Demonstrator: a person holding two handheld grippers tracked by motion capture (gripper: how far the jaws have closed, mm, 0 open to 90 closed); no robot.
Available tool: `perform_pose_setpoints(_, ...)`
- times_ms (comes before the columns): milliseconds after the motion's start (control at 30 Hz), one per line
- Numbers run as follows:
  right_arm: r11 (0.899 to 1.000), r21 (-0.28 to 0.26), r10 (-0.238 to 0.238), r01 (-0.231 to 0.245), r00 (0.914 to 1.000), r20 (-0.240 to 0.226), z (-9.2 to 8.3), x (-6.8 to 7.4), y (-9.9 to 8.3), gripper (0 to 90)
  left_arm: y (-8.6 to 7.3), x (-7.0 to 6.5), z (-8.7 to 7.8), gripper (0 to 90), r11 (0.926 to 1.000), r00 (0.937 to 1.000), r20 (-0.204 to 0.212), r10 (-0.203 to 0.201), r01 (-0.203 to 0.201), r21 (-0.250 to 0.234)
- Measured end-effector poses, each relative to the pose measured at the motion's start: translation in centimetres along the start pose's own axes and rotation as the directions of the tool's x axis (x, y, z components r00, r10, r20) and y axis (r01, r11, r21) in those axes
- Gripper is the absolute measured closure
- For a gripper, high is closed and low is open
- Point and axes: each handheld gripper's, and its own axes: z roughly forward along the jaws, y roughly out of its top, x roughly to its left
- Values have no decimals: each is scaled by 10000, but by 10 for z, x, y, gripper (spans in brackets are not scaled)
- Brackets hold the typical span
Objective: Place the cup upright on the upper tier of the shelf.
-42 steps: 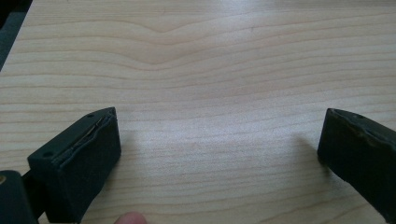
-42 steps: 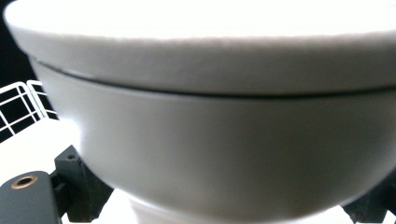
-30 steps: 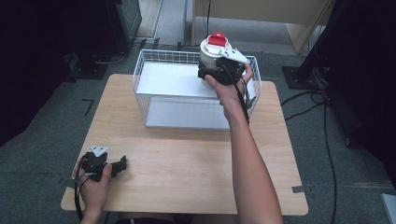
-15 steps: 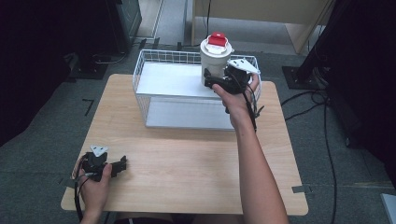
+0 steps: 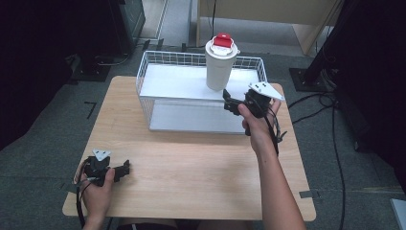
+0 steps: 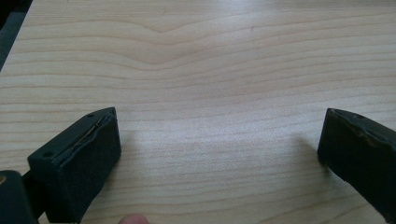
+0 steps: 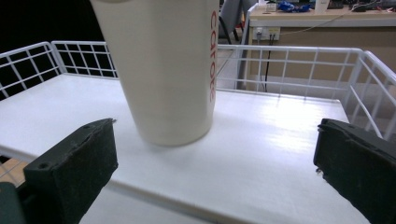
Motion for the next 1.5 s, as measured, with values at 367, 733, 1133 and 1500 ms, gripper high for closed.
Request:
perform_pose_setpoints(367,9997,182,-170,165,9996,237,-36,-16,-38,0,0,0,0,0,10000,10000,4,4,-4,17)
perform_pose_setpoints(733,9974,707,-150,103,9977,659,-60,-34,-86,0,0,0,0,0,10000,10000,9,13,-13,24)
perform_pose_setpoints(1133,9915,1288,34,-198,9920,1263,-74,-54,-125,0,0,0,0,0,10000,10000,8,15,-15,26)
perform_pose_setpoints(1500,9834,1747,197,-500,9850,1712,-88,-71,-157,0,0,0,0,0,10000,10000,10,-2,2,13)
